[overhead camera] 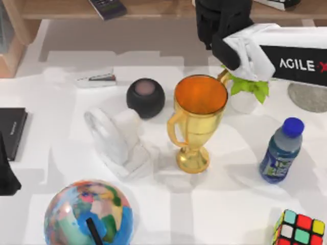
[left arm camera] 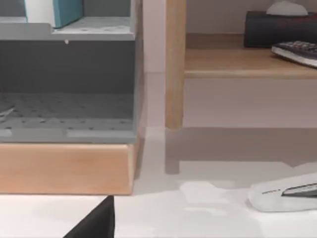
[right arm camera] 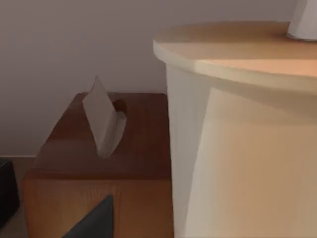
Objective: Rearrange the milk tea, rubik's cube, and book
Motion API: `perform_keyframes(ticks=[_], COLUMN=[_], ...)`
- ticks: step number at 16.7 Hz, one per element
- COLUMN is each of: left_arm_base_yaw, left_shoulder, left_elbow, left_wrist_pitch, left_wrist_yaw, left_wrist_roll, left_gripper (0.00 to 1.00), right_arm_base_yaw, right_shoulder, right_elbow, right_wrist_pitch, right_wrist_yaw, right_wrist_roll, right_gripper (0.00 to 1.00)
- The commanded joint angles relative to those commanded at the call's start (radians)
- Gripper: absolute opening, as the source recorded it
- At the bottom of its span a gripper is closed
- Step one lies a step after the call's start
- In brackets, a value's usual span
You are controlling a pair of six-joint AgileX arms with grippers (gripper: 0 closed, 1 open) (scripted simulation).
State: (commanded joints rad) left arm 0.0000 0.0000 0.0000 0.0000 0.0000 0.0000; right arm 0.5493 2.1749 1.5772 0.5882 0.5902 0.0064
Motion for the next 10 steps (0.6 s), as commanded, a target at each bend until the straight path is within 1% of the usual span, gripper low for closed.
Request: perform_keyframes(ticks=[5, 10], left_arm_base_yaw=[0.0, 0.0], left_shoulder=[0.0, 0.0], left_elbow=[0.0, 0.0], left_wrist_pitch=[0.0, 0.0], left_wrist_yaw=[0.0, 0.0], left_wrist_roll=[0.0, 0.0], left_gripper=[1.0, 1.0], right_arm_base_yaw=[-0.04, -0.043], right_shoulder=[0.096, 0.102], right_elbow=[0.16, 0.17], right_wrist_pitch=[-0.063, -0.067], right_wrist_yaw=[-0.039, -0.042], right_wrist_roll=[-0.002, -0.002], right_gripper=[1.0, 1.0])
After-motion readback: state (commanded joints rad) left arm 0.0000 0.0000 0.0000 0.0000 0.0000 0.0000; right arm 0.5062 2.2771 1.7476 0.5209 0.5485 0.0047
